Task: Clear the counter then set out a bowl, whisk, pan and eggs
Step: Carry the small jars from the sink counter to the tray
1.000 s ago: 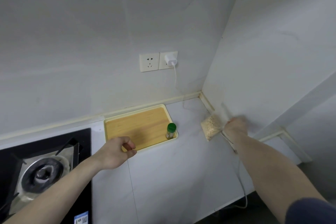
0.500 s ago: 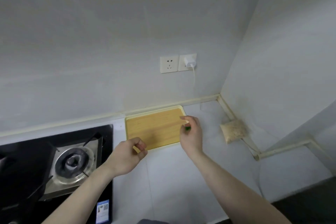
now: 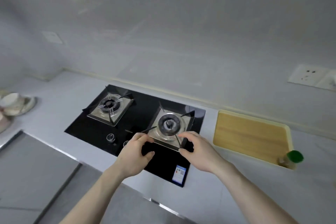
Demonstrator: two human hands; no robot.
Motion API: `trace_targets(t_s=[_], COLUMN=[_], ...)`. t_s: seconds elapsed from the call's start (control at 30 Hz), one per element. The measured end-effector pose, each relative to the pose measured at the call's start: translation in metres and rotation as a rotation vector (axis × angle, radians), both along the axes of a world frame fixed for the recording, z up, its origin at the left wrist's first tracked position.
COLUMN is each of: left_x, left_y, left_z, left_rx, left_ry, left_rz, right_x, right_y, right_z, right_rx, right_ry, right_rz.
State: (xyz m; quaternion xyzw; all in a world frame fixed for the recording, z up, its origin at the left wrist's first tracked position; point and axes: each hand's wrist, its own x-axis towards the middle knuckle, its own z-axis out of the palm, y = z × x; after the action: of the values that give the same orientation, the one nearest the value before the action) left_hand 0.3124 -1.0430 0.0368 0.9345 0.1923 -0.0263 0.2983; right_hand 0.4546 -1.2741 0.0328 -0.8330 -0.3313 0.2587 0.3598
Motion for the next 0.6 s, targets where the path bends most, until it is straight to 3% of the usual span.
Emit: trace_targets(t_s=[0.27,0.6], left_x=[-0.124,-0.3], left_y=[0.105,0.253], left_z=[0.018,0.033], left_rx=[0.002,0.087], left_ry=[-0.119,-0.17], left_rz=[0.198,0.398], right_x=[-0.079,-0.214], right_y=[0.125,0.322], right_z=[0.028,0.05], right_rx=[-0.002,0.069], right_ry=[-0.128,-0.12], right_rz=[0.182,0.372])
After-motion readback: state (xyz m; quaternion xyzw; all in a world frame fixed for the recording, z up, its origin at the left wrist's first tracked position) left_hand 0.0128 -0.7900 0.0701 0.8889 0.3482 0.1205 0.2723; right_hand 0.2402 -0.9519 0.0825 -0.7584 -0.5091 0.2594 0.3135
